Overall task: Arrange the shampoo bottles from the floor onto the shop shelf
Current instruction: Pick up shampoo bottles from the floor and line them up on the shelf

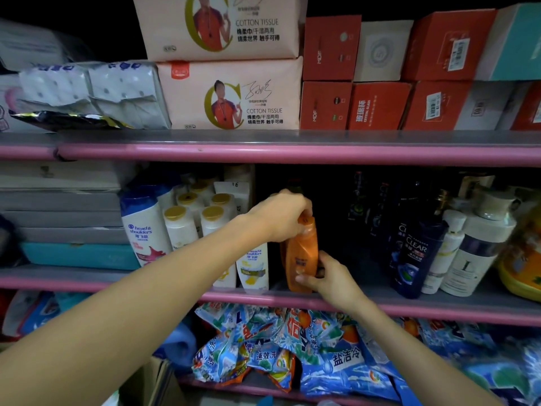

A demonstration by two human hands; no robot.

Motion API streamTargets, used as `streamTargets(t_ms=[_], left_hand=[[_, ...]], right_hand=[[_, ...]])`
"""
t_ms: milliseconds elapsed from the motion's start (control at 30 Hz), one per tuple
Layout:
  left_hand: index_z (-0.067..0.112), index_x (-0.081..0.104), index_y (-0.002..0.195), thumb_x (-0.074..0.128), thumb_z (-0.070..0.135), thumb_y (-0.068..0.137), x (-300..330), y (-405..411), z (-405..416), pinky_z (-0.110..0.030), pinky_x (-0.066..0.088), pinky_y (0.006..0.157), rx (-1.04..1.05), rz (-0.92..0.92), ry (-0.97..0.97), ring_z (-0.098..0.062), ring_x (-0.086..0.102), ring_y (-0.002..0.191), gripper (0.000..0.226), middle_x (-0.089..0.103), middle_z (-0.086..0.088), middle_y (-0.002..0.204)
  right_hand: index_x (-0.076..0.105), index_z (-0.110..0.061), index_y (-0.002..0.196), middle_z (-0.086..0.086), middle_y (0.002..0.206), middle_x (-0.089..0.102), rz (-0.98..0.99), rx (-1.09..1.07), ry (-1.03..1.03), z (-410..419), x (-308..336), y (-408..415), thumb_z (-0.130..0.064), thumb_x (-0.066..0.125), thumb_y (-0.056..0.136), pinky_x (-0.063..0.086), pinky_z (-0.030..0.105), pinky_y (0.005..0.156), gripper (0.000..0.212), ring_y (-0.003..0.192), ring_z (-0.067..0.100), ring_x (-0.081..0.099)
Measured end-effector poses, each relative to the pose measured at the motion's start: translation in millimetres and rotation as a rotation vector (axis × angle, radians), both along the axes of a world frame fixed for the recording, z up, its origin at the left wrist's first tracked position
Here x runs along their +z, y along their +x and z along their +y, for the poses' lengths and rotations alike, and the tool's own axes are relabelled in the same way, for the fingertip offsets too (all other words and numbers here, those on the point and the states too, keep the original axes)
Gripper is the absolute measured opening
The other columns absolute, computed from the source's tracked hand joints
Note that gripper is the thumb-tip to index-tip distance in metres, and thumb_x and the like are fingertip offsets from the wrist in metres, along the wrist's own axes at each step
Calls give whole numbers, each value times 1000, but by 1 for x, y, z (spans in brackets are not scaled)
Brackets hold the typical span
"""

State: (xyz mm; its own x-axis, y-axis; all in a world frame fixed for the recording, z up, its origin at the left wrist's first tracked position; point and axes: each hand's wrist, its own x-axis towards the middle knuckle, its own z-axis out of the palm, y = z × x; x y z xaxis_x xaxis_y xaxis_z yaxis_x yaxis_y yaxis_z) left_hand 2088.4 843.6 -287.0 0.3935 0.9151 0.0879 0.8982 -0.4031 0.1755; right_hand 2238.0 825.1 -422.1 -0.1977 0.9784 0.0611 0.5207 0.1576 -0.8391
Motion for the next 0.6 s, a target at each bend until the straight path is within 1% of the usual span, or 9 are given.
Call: streamTargets(t_ms=[100,233,300,400,500,600], left_hand=[[21,58,119,65,33,84,0,-2,0,-42,50,90,1,4,7,-32,55,108,37,57,-12,118],[19,50,121,67,29,82,-6,-5,-2,-41,50,83,21,-5,40,-34,54,107,43,55,-13,116],[17,43,122,67,27,82,-9,-6,-4,-43,49,81,47,-35,59,-37,53,105,48,53,-15,116],[15,35,125,67,25,83,-10,-5,-4,-40,42,73,71,-44,92,-40,52,103,53,52,-18,115],[14,37,128,64,23,86,-11,-5,-2,-38,39,75,83,-17,92,-41,49,109,51,50,-19,121],[15,41,129,62,21,88,-12,-6,0,-41,43,84,84,-8,80,-39,47,114,47,48,-17,125]], right_hand=[[50,-14,116,4,110,66,-36,-94,14,1,-1,-14,-27,81,74,52,34,88,54,101,21,64],[51,-11,115,9,113,64,-48,-151,35,4,-4,-24,-27,81,74,51,42,91,53,103,26,63],[53,-9,115,10,115,58,-73,-179,57,6,-5,-26,-30,81,74,50,43,91,54,104,28,60],[53,-8,113,11,113,53,-112,-212,91,8,-6,-28,-33,81,72,50,40,87,55,102,30,58],[48,-9,107,12,111,57,-72,-237,110,10,-7,-30,-30,83,71,52,41,83,54,100,30,60],[47,-9,105,13,109,59,-53,-244,119,11,-8,-31,-28,82,71,53,43,81,53,98,30,61]])
